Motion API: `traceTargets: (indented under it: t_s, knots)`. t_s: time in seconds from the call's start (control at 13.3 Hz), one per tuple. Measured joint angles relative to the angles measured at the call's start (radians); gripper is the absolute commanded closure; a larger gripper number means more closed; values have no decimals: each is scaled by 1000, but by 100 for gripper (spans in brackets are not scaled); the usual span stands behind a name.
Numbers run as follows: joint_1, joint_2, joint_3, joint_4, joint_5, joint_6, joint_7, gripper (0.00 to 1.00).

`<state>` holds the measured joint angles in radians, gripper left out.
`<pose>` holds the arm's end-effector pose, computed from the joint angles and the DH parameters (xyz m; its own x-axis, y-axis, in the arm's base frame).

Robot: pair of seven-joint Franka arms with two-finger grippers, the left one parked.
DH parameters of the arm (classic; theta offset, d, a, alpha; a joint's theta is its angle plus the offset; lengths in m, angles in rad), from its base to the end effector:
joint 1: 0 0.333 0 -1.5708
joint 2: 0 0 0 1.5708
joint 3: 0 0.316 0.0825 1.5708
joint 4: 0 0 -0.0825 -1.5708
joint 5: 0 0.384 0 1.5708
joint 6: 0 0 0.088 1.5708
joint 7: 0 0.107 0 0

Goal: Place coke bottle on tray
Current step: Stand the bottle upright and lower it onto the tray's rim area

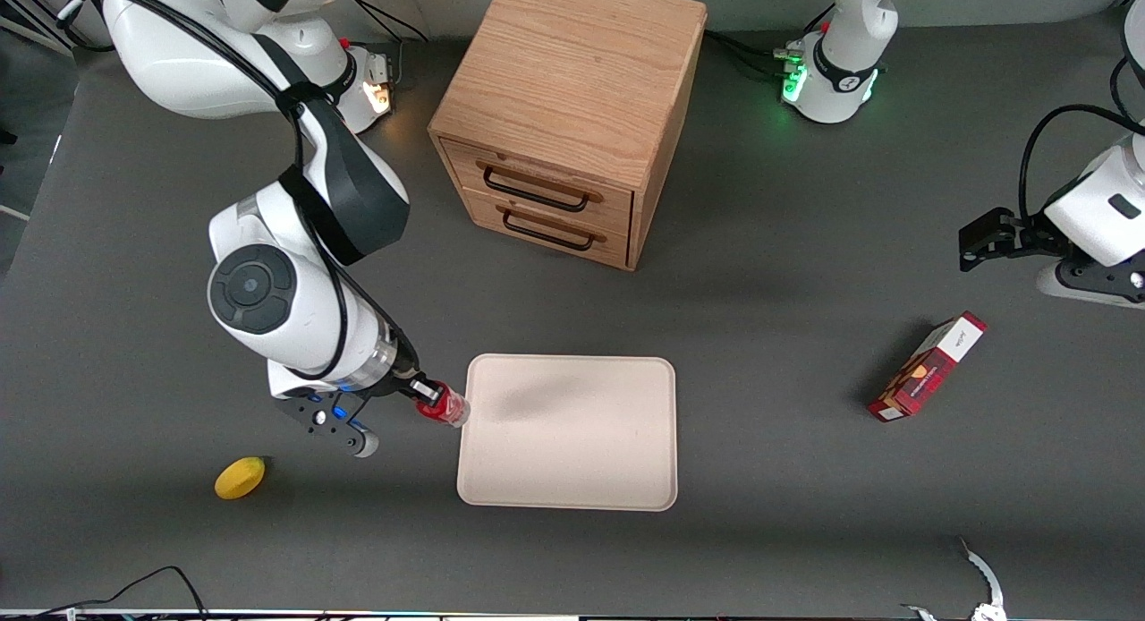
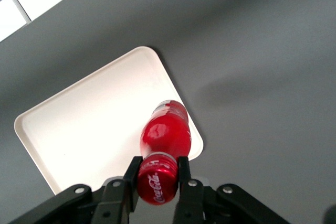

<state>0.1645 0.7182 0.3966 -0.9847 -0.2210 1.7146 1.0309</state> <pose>0.6904 0.2883 0.4641 0.8569 -0.5155 -0.0037 -0.5146 -0.8549 -0.0656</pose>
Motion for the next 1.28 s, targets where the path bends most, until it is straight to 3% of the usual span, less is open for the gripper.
traceTargets:
  t_s: [0.3, 0.53, 0.9, 1.28]
  knots:
    - [-34, -66, 20, 30, 0, -136, -78, 100]
    - [-32, -67, 31, 24, 0, -130, -63, 100]
    - [-10, 53, 30, 3, -5, 107, 58, 100]
    - [36, 179, 30, 3, -138, 253, 199, 100]
